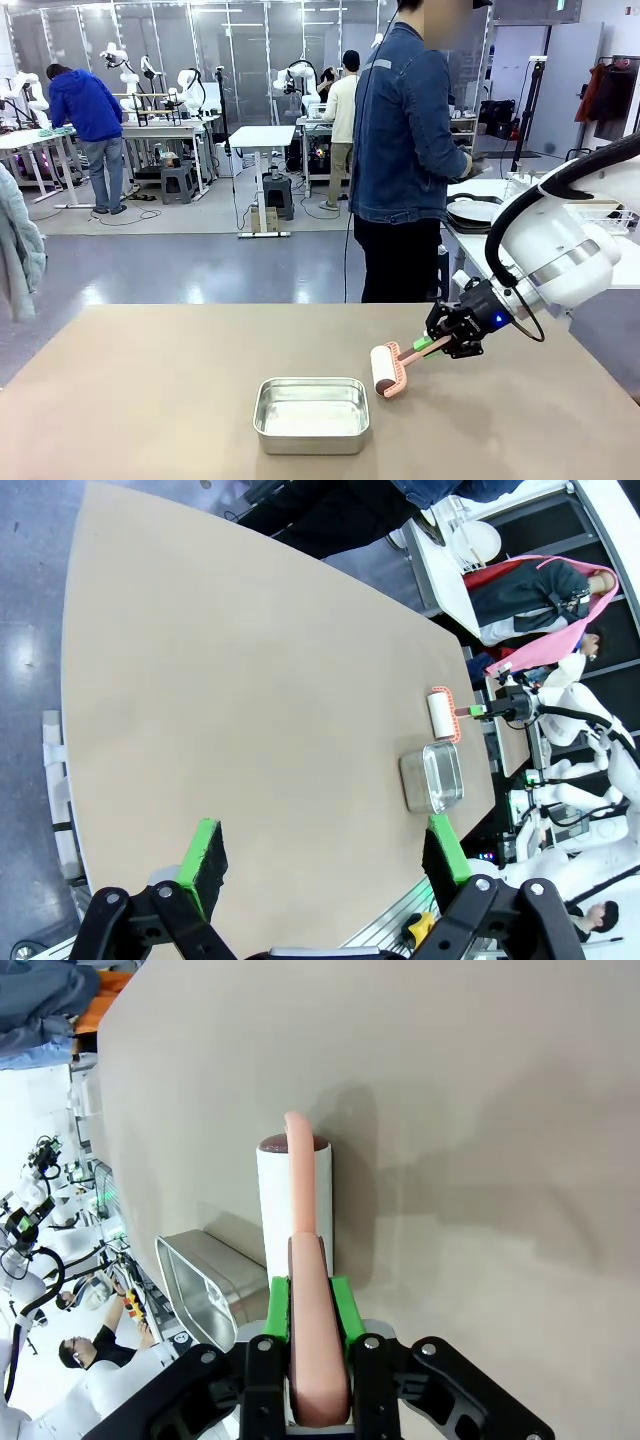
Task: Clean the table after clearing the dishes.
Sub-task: When the right (or left) Handle tray is removed, use the right hand (or left hand) to clean the right (or left) side of the table with the Lint Roller.
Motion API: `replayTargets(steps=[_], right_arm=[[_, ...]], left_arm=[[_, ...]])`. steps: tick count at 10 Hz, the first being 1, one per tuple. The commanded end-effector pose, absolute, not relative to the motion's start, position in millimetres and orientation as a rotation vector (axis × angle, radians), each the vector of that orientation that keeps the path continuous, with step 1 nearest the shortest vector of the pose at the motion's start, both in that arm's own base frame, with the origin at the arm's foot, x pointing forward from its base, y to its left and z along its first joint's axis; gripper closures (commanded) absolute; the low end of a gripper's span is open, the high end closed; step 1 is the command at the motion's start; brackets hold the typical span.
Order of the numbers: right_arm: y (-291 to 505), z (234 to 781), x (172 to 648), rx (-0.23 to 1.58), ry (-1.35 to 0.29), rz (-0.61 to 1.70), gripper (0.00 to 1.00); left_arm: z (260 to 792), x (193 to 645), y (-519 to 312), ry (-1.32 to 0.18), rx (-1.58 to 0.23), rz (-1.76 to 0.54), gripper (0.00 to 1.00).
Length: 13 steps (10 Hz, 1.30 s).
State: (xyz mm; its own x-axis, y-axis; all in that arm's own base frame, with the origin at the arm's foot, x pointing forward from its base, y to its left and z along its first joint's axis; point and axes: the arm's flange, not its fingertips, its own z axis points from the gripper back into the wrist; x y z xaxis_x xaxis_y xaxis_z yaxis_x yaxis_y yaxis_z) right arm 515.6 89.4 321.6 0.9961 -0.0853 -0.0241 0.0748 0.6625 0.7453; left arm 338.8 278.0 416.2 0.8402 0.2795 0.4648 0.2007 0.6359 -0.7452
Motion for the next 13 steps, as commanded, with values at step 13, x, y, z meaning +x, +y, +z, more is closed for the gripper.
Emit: replayTargets(steps=[13], right_arm=[[-101, 332, 499, 0.189, -0.001, -0.235, 0.79]], left_arm=[[417, 336, 278, -0.605, -0.881, 0.053, 0.0]])
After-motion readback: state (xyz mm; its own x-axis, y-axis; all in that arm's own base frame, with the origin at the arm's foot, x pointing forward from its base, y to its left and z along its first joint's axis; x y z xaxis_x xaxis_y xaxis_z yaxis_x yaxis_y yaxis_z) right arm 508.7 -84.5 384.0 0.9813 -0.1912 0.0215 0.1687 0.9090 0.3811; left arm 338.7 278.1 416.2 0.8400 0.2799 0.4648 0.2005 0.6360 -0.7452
